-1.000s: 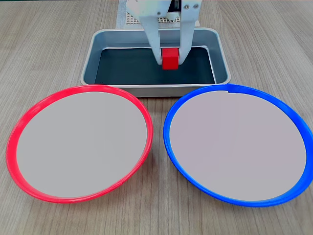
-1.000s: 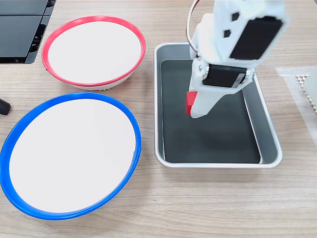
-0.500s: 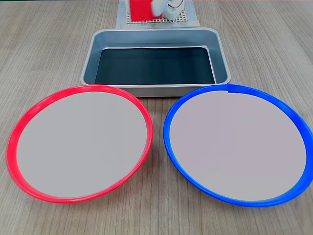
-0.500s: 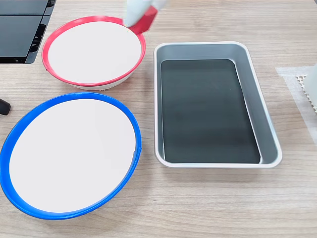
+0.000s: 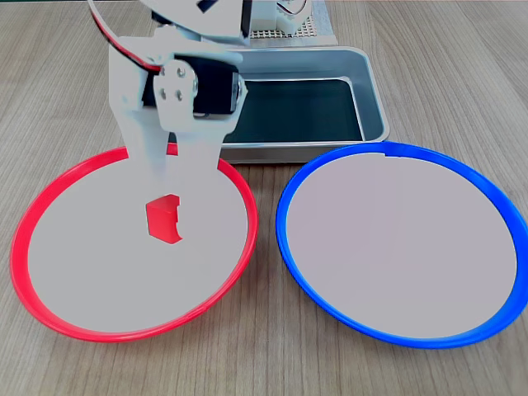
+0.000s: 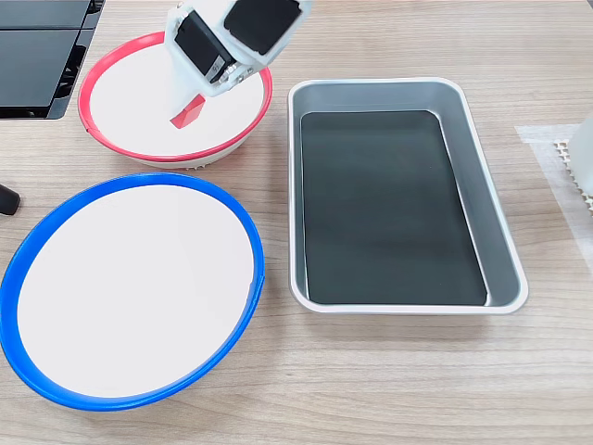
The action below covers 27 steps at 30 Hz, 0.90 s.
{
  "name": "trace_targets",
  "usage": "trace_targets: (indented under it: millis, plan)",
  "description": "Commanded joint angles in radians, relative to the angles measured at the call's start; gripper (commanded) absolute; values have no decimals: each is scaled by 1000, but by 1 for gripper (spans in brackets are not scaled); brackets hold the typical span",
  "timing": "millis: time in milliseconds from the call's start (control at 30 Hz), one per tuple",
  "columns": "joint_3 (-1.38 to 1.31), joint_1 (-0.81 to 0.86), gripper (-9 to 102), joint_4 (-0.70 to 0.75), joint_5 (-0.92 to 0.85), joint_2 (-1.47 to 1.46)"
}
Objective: Move a red block from tray to red dish
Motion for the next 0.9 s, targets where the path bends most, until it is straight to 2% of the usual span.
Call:
trace_targets:
  millis: [0,100,233,467,533,567,600,667,867]
  plan:
    - [0,0,17,-64,-31,-5]
    - [-8,0,24,-75,-20,11]
    - [2,0,26,-147,67,77]
    - [40,-6,28,-268,595,385]
    - [98,-18,22,-295,735,508]
    - [129,-26,14,-308,779,569]
    - [184,-40,0,-333,856,667]
    - [261,-63,0,-333,953,781]
    - [534,-160,0,17,1186,1086]
